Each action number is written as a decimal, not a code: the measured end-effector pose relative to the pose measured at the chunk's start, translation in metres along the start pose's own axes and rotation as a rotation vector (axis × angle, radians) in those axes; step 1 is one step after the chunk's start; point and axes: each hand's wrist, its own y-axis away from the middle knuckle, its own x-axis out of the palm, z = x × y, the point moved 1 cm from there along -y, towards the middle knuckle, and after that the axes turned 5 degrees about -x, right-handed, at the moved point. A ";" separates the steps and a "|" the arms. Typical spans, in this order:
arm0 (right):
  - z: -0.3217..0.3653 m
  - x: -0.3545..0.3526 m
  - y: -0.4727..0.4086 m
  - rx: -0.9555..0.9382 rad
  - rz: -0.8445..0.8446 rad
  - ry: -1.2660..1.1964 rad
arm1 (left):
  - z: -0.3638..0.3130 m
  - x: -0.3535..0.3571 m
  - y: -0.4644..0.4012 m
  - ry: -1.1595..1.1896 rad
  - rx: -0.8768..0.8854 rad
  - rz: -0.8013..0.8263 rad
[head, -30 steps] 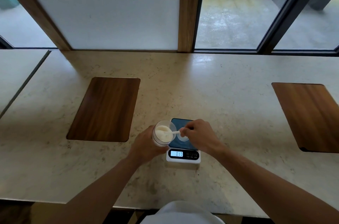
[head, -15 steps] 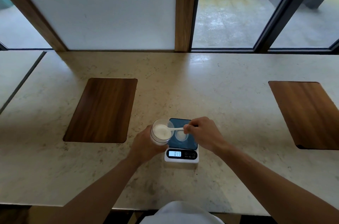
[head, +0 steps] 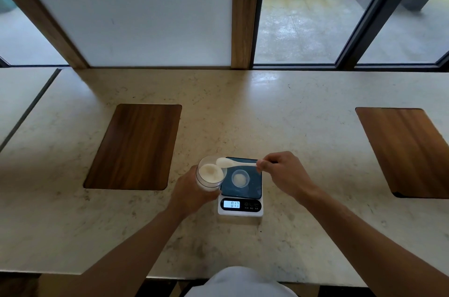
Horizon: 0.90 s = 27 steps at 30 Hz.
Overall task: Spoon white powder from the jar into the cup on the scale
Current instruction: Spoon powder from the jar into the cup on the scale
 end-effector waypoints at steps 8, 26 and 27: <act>-0.021 0.000 -0.007 0.045 -0.021 -0.010 | 0.001 -0.003 0.005 0.008 -0.021 -0.030; -0.069 0.016 -0.007 0.156 0.001 0.081 | 0.017 -0.010 0.010 -0.006 -0.110 -0.040; -0.071 0.017 -0.007 0.161 -0.001 0.089 | 0.017 -0.010 0.010 -0.009 -0.110 -0.039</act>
